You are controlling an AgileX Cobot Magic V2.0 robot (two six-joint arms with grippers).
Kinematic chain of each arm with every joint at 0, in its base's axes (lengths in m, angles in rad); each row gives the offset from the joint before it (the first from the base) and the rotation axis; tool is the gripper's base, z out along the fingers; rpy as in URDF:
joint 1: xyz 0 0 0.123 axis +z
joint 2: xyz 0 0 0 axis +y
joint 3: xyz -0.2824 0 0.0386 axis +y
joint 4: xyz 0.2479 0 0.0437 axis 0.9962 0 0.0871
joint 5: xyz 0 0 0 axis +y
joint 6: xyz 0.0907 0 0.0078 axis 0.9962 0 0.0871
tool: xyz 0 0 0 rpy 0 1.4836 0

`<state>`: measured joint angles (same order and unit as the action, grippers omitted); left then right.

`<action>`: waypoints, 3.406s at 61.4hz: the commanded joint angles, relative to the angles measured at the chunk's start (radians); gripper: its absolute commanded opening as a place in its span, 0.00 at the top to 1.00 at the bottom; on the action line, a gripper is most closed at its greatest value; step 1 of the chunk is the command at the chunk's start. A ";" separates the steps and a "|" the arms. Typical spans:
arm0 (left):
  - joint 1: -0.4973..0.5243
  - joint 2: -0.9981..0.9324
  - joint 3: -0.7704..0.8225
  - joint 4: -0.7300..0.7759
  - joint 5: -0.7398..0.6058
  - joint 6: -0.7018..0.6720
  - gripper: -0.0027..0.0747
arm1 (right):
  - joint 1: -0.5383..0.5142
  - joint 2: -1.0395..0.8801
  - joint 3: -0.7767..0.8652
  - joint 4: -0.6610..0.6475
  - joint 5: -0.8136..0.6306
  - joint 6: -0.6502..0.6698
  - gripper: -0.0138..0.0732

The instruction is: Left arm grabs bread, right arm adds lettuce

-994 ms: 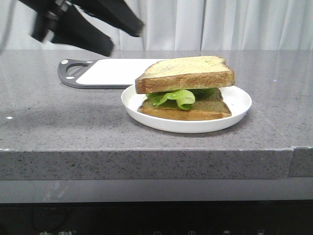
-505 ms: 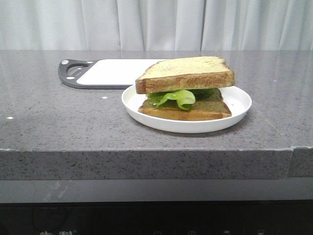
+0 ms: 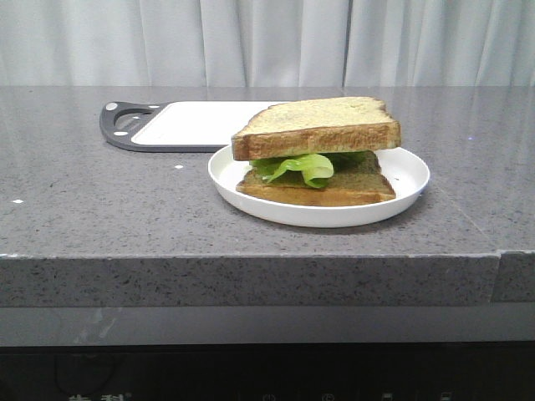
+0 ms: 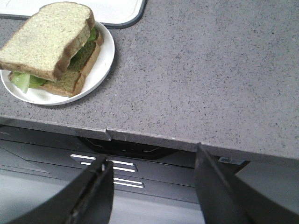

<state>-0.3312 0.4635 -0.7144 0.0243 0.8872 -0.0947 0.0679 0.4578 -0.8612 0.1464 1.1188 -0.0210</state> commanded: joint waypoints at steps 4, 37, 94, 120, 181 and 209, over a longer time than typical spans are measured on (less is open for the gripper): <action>0.002 -0.032 0.009 0.004 -0.127 -0.012 0.46 | -0.006 -0.022 0.013 -0.013 -0.057 0.000 0.36; 0.002 -0.032 0.009 0.004 -0.166 -0.012 0.99 | -0.006 -0.023 0.023 -0.013 -0.063 0.000 0.98; 0.146 -0.223 0.320 0.005 -0.488 -0.008 0.99 | -0.006 -0.023 0.023 -0.016 0.012 0.001 0.98; 0.251 -0.480 0.694 -0.024 -0.858 -0.008 0.99 | -0.006 -0.023 0.023 -0.016 0.012 0.001 0.98; 0.251 -0.487 0.724 -0.024 -0.919 -0.008 0.99 | -0.006 -0.023 0.023 -0.016 0.012 0.001 0.98; 0.251 -0.487 0.724 -0.024 -0.919 -0.008 0.99 | -0.006 -0.140 0.224 -0.021 -0.397 -0.001 0.98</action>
<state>-0.0816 -0.0033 0.0040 0.0084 0.0507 -0.0947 0.0679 0.3505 -0.6920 0.1358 0.9494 -0.0194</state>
